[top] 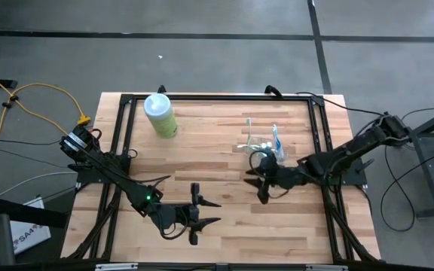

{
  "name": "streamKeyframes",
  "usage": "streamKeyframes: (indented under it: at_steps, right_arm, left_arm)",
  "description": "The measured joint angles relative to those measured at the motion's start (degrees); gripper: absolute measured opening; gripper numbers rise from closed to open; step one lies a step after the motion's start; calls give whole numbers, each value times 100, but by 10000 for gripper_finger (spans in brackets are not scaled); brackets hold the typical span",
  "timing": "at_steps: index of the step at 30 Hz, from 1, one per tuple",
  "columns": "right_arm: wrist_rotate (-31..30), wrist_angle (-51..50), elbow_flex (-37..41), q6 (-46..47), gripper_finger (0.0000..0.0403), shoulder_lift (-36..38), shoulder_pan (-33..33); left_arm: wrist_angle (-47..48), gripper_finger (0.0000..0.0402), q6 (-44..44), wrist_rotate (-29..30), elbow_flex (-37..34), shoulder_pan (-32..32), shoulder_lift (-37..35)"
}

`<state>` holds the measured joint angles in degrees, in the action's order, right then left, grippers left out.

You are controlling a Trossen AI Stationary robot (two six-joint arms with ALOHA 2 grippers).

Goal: Pick & Place toothbrushing station
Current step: Return to Home Position

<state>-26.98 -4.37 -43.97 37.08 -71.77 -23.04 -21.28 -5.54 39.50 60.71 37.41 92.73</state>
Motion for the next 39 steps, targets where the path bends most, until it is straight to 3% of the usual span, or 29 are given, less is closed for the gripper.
streamKeyframes:
  at_steps: [5,12,17,21,25,28,34,39]
  right_arm:
    - [540,762,0,-429,142,121,-352]
    - [1818,1575,-7,-573,142,397,-642]
    - [2651,2157,-6,-1404,142,398,-860]
    - [2883,2456,-4,-1723,142,401,-890]
    - [2952,2386,0,-1410,142,620,-860]
    - [3236,1897,0,-1705,142,1029,-767]
    - [2915,1085,0,-1936,142,2022,-642]
    - [2687,477,0,-1938,142,2806,-493]
  left_arm:
    - [7,177,324,-1,0,0,0]
    - [6,177,533,-1,0,0,0]
    - [-430,177,-381,94,0,2,-3]
    - [-629,177,-967,949,0,82,-4]
    - [-618,177,-221,2404,0,309,-5]
    - [-611,177,-323,3007,0,580,-7]
    - [-86,177,-334,2978,-4,1061,-387]
    - [1854,177,999,1593,-25,1091,-1087]
